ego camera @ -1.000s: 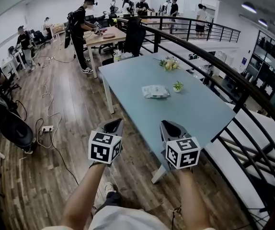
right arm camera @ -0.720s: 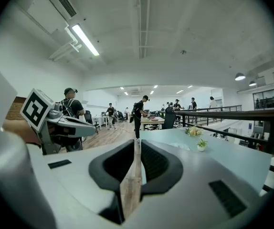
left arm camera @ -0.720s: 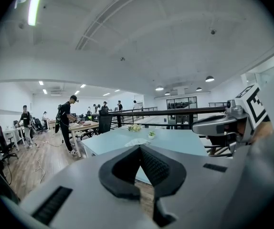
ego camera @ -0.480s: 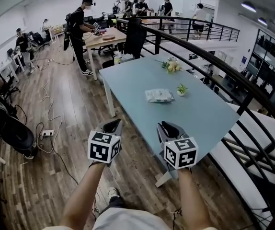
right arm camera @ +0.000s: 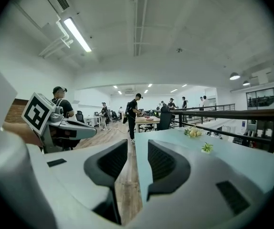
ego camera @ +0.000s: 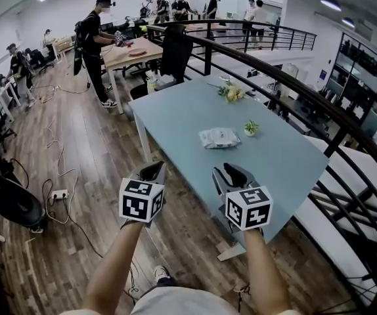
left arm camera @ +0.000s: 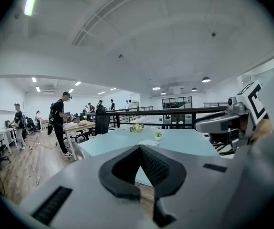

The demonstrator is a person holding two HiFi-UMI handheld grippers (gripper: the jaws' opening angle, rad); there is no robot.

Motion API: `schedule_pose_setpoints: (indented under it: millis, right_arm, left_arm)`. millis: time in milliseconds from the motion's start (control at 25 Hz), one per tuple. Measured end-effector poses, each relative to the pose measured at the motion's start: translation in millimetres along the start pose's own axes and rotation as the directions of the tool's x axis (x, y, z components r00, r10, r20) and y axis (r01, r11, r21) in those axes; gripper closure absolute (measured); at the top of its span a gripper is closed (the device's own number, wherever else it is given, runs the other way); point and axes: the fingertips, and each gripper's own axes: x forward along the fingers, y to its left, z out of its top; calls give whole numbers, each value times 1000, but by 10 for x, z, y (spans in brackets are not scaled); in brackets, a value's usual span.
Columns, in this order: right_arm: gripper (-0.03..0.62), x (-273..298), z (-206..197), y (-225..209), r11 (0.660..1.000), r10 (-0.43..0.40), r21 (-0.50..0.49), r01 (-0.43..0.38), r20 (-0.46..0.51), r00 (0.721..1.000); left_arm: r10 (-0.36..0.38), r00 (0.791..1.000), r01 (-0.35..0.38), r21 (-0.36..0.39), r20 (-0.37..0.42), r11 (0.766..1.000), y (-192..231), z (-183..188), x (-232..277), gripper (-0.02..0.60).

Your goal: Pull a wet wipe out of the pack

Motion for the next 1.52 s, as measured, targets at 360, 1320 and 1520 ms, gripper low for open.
schedule_pose_setpoints:
  millis: [360, 1320, 1520]
  right_arm:
    - [419, 569, 80, 119, 998, -63, -7, 63, -18, 998]
    - [367, 1343, 246, 115, 968, -243, 53, 244, -25, 970]
    - [367, 1413, 244, 179, 964, -257, 55, 259, -28, 966]
  left_arm:
    - [-59, 998, 59, 6, -17, 998, 560, 14, 349, 588]
    - [-191, 980, 193, 41, -48, 980, 1333, 35, 949, 586]
    - [-218, 974, 221, 38, -56, 975, 1415, -3, 966, 586]
